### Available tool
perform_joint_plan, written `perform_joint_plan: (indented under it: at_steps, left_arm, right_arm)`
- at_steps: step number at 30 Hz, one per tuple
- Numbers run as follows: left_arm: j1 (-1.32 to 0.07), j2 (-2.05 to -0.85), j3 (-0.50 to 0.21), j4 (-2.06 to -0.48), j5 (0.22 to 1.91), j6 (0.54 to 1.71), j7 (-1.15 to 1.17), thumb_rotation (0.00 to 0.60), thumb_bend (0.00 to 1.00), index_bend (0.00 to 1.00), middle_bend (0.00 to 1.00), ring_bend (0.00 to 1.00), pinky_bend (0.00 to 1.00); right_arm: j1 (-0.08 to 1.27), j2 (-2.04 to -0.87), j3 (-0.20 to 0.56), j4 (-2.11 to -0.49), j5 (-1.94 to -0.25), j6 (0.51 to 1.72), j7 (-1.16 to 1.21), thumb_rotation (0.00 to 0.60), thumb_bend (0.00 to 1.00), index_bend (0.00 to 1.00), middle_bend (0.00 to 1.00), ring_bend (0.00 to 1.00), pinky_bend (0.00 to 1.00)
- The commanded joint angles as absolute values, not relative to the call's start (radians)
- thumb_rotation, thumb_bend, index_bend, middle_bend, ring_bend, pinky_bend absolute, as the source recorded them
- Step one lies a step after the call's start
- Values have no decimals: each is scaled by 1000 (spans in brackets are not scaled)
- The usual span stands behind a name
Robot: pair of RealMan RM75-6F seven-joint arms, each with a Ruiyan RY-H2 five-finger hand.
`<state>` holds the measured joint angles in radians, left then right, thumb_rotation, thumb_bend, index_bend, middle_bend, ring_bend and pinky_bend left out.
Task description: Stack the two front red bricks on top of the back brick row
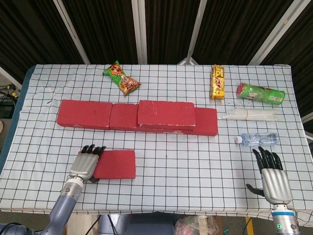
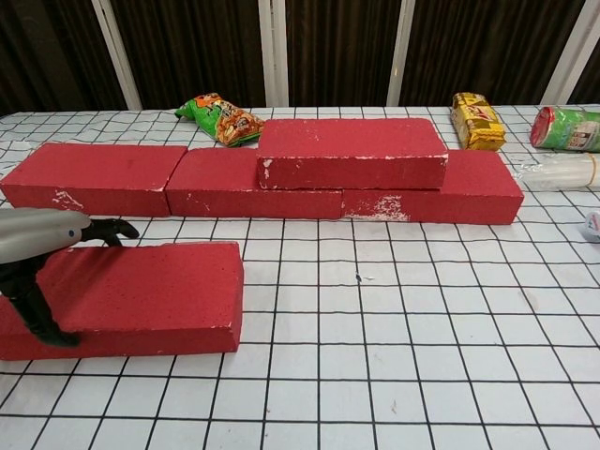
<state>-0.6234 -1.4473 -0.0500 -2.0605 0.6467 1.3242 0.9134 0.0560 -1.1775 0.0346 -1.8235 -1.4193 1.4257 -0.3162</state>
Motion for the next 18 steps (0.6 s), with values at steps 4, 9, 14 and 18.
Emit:
perform_joint_plan:
  at_steps: [4, 9, 14, 18]
  left_arm:
    - [-633, -1459, -40, -2047, 630, 1352, 938, 600, 0, 72, 168, 0, 0]
    - [-639, -1465, -44, -2038, 625, 1366, 938, 600, 0, 141, 203, 0, 0]
    - [-640, -1467, -55, -2039, 647, 1396, 930, 600, 0, 207, 219, 0, 0]
    - [-640, -1452, -67, -2049, 651, 1413, 923, 600, 8, 238, 225, 0, 0]
  right_arm:
    - [60, -1179, 32, -1827, -1414, 1417, -316, 600, 133, 37, 0, 0, 0]
    - [59, -1180, 35, -1829, -1406, 1421, -315, 600, 134, 36, 0, 0, 0]
    - [58, -1181, 36, -1830, -1402, 1425, -315, 600, 133, 36, 0, 0, 0]
    - [60, -1181, 35, -1830, -1399, 1422, -317, 600, 134, 36, 0, 0, 0]
